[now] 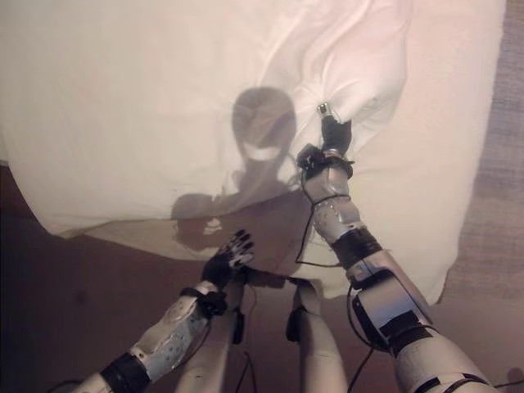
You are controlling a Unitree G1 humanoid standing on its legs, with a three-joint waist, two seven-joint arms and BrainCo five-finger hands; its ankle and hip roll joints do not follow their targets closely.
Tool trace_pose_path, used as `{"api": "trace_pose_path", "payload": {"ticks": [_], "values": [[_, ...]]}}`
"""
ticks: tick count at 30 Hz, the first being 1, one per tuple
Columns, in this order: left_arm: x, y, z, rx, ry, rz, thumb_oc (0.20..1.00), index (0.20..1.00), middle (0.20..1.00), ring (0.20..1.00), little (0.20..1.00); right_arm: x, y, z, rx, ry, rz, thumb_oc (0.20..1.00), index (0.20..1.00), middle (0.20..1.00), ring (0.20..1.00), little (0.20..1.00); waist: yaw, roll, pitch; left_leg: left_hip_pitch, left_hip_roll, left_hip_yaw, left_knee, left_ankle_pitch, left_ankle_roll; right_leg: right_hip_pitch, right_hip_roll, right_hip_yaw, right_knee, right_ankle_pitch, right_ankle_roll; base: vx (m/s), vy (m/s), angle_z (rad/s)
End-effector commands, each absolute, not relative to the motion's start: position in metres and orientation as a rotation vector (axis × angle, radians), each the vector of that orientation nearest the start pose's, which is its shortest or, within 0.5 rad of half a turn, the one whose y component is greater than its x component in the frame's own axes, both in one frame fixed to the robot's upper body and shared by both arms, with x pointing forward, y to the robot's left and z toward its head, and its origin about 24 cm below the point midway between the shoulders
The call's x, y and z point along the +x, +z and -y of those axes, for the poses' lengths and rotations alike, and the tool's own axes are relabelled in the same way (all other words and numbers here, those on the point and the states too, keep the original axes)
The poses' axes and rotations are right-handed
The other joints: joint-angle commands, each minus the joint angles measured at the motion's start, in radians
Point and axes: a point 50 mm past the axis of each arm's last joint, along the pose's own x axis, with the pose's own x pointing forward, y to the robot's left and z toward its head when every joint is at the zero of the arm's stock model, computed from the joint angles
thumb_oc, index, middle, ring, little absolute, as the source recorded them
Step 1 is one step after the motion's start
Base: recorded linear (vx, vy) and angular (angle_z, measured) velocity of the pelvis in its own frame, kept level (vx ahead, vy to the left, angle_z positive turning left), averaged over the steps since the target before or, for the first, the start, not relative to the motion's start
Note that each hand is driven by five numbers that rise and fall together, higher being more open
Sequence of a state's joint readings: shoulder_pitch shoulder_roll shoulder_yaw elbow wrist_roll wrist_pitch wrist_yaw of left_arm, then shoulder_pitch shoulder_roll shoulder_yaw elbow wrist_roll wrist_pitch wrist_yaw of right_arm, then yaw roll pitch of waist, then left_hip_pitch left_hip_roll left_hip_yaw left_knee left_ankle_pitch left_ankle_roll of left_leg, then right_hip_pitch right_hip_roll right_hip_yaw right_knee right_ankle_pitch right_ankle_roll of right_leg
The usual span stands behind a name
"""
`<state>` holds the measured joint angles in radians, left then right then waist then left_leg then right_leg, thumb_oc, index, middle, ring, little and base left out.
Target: Make the bed
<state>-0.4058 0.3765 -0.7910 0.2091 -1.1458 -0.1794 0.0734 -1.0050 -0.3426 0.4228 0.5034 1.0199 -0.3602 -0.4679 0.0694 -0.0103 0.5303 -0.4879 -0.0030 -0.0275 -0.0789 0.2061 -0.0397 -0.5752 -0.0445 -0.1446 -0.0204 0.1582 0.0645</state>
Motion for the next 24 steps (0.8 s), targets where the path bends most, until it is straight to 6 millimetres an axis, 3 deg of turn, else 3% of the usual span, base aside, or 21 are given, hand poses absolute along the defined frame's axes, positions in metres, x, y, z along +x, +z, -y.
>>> {"api": "trace_pose_path", "payload": {"ticks": [1, 13, 18, 24], "values": [[0.262, 0.045, -0.045, -0.71, -0.598, -0.314, 1.0, 1.0, 1.0, 1.0, 1.0, 0.36, 0.29, 0.103, 0.617, 0.147, 0.656, 0.2, 0.2, 0.2, 0.2, 0.2, -0.034, -0.074, -0.01, 0.022, -0.018, 0.018, 0.037, -0.082, -0.003, 0.027, -0.065, 0.033, 0.111, -0.029, 0.079, -0.05, 0.004, -0.17], [0.269, 0.06, -0.022, -0.912, -0.623, -0.377, 1.0, 1.0, 1.0, 1.0, 1.0, 0.349, 0.284, 0.09, 0.602, 0.257, 0.656, 0.2, 0.2, 0.2, 0.2, 0.2, -0.058, -0.082, -0.02, 0.047, -0.018, 0.024, 0.068, -0.083, -0.004, 0.06, -0.064, 0.046, 0.116, -0.026, 0.073, -0.04, -0.021, -0.05], [0.297, 0.1, -0.043, -0.996, -0.463, -0.11, 1.0, 1.0, 1.0, 1.0, 1.0, 0.344, 0.27, 0.101, 0.589, 0.237, 0.64, 0.2, 0.2, 0.2, 0.2, 0.2, -0.049, -0.087, -0.032, 0.043, -0.019, 0.014, 0.074, -0.076, -0.011, 0.063, -0.066, 0.036, 0.123, -0.03, 0.069, -0.03, -0.057, 0.05], [0.308, 0.119, -0.07, -1.12, -0.287, 0.055, 1.0, 1.0, 1.0, 1.0, 1.0, 0.339, 0.254, 0.114, 0.62, 0.185, 0.624, 0.2, 0.2, 0.2, 0.2, 0.2, -0.033, -0.088, -0.039, 0.035, -0.018, 0.008, 0.091, -0.079, -0.011, 0.054, -0.071, 0.026, 0.151, -0.039, 0.063, -0.02, -0.04, 0.07]]}}
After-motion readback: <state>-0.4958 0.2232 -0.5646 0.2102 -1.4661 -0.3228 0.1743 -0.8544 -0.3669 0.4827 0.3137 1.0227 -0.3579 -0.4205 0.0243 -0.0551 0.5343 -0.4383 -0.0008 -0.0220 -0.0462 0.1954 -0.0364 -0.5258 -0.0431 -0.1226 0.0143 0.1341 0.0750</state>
